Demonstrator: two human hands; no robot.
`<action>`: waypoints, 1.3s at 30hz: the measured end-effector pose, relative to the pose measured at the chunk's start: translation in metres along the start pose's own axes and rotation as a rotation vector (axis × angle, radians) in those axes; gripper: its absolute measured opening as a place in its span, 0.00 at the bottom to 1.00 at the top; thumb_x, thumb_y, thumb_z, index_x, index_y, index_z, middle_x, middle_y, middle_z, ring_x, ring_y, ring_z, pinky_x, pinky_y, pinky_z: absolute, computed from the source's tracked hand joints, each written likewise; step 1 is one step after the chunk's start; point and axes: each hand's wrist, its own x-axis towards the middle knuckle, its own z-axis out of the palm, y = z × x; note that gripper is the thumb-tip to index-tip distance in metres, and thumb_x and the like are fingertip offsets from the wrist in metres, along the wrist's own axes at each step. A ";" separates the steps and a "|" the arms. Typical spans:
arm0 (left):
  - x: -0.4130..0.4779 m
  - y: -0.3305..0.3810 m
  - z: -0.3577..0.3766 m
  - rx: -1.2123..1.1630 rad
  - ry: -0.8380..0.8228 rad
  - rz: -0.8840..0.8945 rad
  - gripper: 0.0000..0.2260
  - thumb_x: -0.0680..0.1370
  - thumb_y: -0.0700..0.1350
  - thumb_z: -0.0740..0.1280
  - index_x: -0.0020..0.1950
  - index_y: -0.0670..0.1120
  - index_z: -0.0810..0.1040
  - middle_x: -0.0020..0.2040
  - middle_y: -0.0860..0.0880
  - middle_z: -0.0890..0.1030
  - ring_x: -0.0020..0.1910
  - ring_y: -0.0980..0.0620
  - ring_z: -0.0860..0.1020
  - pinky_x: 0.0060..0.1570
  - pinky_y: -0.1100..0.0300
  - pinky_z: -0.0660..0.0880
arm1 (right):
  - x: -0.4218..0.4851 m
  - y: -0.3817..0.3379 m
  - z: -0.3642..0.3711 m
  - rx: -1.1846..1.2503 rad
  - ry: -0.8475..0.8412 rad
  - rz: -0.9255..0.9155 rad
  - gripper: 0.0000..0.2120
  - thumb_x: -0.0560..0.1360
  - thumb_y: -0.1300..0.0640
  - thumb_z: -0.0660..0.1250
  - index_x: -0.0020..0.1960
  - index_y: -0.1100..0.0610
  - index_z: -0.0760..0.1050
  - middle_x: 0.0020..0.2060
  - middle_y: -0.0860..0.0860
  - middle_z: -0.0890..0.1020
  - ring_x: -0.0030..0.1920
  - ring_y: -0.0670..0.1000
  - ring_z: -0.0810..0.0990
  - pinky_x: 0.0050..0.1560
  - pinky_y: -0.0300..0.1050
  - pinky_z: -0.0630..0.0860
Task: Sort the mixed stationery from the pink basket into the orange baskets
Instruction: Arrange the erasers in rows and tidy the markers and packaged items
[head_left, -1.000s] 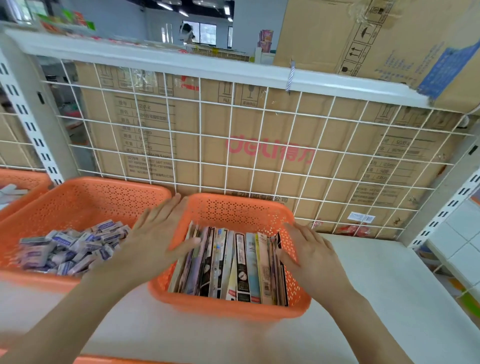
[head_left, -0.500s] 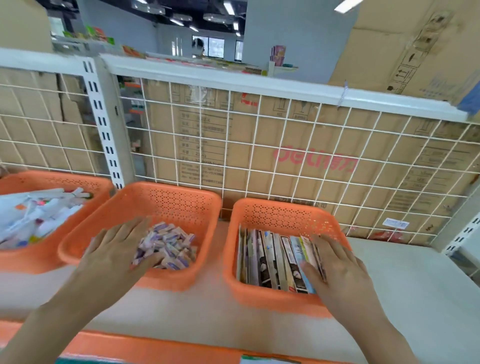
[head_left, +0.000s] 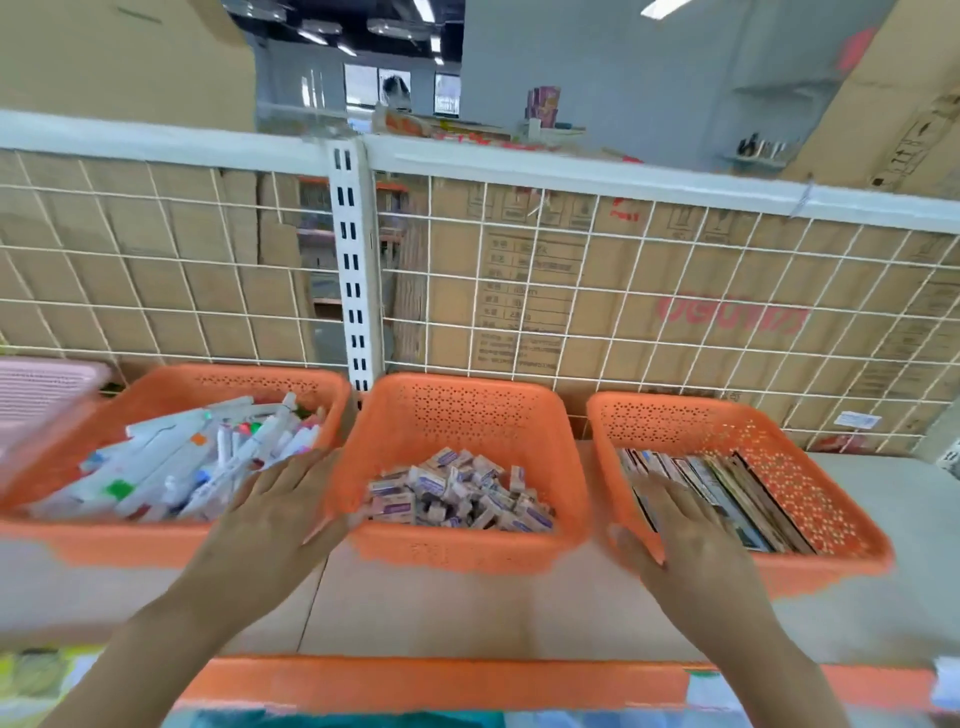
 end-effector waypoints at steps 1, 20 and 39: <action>0.002 0.000 -0.007 -0.002 0.008 0.036 0.37 0.75 0.70 0.41 0.66 0.46 0.72 0.62 0.48 0.77 0.63 0.47 0.73 0.62 0.46 0.68 | 0.001 -0.007 0.003 -0.031 -0.032 0.011 0.29 0.71 0.41 0.54 0.61 0.58 0.76 0.56 0.56 0.81 0.54 0.61 0.80 0.49 0.58 0.77; 0.127 0.034 0.038 -0.061 -0.189 0.090 0.22 0.82 0.44 0.54 0.76 0.47 0.57 0.75 0.50 0.59 0.73 0.51 0.58 0.71 0.58 0.55 | 0.152 -0.063 0.070 0.035 -0.403 -0.254 0.24 0.80 0.50 0.57 0.74 0.52 0.58 0.71 0.50 0.66 0.69 0.52 0.67 0.67 0.47 0.65; 0.213 0.024 0.083 -0.202 -0.682 -0.051 0.08 0.72 0.45 0.70 0.45 0.43 0.72 0.44 0.46 0.77 0.42 0.50 0.74 0.40 0.58 0.69 | 0.224 -0.079 0.136 0.160 -0.714 -0.130 0.15 0.67 0.49 0.75 0.46 0.58 0.77 0.41 0.53 0.82 0.39 0.50 0.77 0.38 0.43 0.72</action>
